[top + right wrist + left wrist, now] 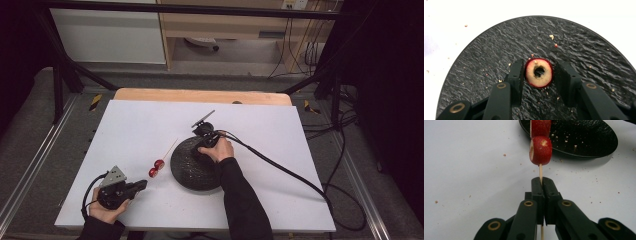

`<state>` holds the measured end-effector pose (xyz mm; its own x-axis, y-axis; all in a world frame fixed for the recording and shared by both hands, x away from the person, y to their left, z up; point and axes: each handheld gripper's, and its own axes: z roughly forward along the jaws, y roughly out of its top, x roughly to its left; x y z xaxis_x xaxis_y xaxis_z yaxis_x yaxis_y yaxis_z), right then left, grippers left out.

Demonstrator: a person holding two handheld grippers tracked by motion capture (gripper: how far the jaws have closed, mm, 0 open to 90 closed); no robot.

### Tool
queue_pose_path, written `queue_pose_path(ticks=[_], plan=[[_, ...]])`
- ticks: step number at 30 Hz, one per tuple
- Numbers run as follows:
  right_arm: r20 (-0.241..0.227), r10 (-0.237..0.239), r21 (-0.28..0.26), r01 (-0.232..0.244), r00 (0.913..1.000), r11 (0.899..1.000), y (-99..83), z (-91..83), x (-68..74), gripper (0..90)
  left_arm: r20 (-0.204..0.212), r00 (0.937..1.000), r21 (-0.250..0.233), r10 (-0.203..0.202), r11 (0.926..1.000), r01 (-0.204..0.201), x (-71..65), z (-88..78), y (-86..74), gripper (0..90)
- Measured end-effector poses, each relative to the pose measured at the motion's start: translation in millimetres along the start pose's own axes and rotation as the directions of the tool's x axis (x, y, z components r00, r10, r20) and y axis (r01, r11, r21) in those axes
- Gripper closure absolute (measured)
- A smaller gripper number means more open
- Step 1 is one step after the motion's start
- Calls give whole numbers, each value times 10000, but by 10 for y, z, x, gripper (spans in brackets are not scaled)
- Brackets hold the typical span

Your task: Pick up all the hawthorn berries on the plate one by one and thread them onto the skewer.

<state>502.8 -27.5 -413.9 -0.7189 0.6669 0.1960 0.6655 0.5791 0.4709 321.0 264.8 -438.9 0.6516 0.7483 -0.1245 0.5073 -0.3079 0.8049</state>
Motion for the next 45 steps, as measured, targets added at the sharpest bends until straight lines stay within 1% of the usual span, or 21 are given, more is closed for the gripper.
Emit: queue_pose_path(ticks=[2,3,6,9,13,15,17,18,19,22,24,25,27,29,33,35,36,38,42,45], plan=[[-12,20,-11,-20,10000,10000,2,2,-2,619,0,10000,0,6,10000,-6,0,0,0,882],[-49,130,6,-130,9999,9999,4,1,0,620,2,10000,-1,8,10000,-8,0,0,1,882],[-95,204,35,-204,9997,9998,7,1,-4,621,-1,10000,-1,10,10000,-10,0,0,0,882],[-90,173,63,-173,9998,9998,9,1,-13,623,4,10000,16,24,10000,-24,0,0,1,882],[-168,342,148,-340,9993,9993,11,-4,-16,626,-2,10000,4,20,10000,-20,0,0,1,882],[-207,395,101,-393,9990,9992,11,-12,-13,628,-3,10000,-1,21,10000,-21,0,0,1,882],[-228,409,18,-408,9989,9992,15,-29,-6,629,-8,10000,-6,21,10000,-21,-1,-1,1,882],[-288,500,-63,-502,9983,9987,18,-37,2,629,-8,10000,-6,28,10000,-28,-1,-1,1,882],[-262,455,-10,-455,9986,9990,18,-55,0,629,-14,10000,-8,29,10000,-29,-1,-2,1,882],[-291,529,-127,-533,9982,9985,18,-99,19,630,-18,10000,-25,30,10000,-30,-2,-3,2,882],[-253,411,-166,-415,9988,9990,9,-134,24,630,-19,10000,-15,39,10000,-39,-4,-3,2,882],[-253,471,-222,-477,9986,9986,5,-149,36,630,-14,10000,-26,43,10000,-43,-6,-3,2,882],[-210,439,-253,-444,9988,9987,-9,-181,51,630,-4,10000,-36,33,10000,-33,-14,-3,2,882],[-183,462,-441,-470,9988,9979,-27,-211,65,630,-16,10000,-48,42,10000,-42,-21,-5,4,882],[-297,444,-653,-463,9986,9968,-99,-271,58,630,-20,10000,-35,81,10000,-81,-28,1,7,882],[-371,531,-819,-559,9979,9951,-144,-305,59,631,-6,10000,-48,86,10000,-86,-32,4,9,882],[-390,498,-913,-532,9980,9944,-169,-323,54,631,-9,10000,-41,99,9999,-99,-35,4,10,882],[-541,631,-1162,-691,9965,9908,-217,-359,52,630,-12,9999,-43,118,9999,-118,-43,5,12,882],[-700,614,-1698,-725,9957,9828,-320,-412,61,631,26,9999,-89,137,9999,-137,-61,10,19,883],[-871,676,-2061,-843,9939,9749,-392,-437,87,631,51,9998,-81,174,9998,-174,-76,14,23,882]])
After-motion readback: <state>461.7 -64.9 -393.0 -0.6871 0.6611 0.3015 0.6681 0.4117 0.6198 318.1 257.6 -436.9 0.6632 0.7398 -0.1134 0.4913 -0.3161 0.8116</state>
